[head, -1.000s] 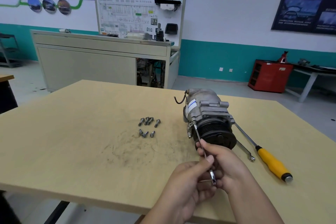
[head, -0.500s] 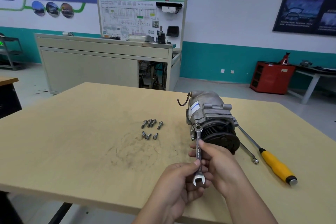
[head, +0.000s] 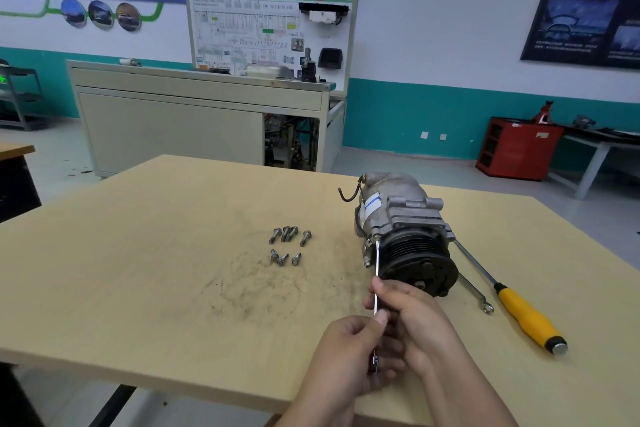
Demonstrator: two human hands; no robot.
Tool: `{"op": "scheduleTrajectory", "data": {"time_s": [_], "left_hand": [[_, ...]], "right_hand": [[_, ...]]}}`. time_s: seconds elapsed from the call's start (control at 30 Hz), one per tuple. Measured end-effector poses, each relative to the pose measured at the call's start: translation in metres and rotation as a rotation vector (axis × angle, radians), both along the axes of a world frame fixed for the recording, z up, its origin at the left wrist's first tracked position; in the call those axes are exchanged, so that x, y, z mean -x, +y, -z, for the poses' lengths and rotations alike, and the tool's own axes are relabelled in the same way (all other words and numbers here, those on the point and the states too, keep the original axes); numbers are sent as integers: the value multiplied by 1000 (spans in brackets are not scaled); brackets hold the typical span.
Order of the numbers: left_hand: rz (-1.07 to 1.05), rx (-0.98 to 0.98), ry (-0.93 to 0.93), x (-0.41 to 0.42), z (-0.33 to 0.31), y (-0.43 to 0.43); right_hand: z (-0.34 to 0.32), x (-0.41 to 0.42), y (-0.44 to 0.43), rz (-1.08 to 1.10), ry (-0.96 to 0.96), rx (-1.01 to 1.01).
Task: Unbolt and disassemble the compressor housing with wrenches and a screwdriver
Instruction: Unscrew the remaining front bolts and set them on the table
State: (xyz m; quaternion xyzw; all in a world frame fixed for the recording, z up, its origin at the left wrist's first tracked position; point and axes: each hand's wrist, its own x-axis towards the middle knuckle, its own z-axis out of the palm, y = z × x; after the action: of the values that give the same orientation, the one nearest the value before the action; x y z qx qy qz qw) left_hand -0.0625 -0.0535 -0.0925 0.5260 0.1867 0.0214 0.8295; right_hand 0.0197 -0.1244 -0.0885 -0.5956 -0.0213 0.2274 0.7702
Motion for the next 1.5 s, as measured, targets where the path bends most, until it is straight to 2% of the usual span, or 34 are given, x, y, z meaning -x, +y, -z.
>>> {"op": "scheduleTrajectory", "data": {"time_s": [0.1,0.33,0.5,0.6,0.7,0.83,0.97,1.13,1.3,1.43,1.5], "left_hand": [[15,-65,-9,-1,0,-1],[46,-56,-29,-7,1,-9],[29,-131,-46,-11,2,-15],[41,-103,-65,-12,-3,-15],[57,26,-72,-11,-6,-15],[34,263,-76,-10,-9,-16],[57,461,-40,-7,-11,-12],[46,271,-57,-2,-11,-3],[4,129,-71,2,-12,5],[3,104,-51,2,-12,5],[8,153,-44,2,-11,6]], "right_hand": [[1,-1,-1,13,-25,6],[-2,-2,-7,36,-104,153],[-5,-7,-9,123,-359,316],[-9,-10,-12,145,-435,389],[-16,-8,-18,32,-315,317],[-18,-8,-24,-153,-51,61],[-15,-5,-22,-160,24,0],[-16,-1,-12,-98,30,-20],[-13,1,0,13,-71,16],[-11,2,0,89,-245,160],[-13,2,-3,15,-217,135]]}}
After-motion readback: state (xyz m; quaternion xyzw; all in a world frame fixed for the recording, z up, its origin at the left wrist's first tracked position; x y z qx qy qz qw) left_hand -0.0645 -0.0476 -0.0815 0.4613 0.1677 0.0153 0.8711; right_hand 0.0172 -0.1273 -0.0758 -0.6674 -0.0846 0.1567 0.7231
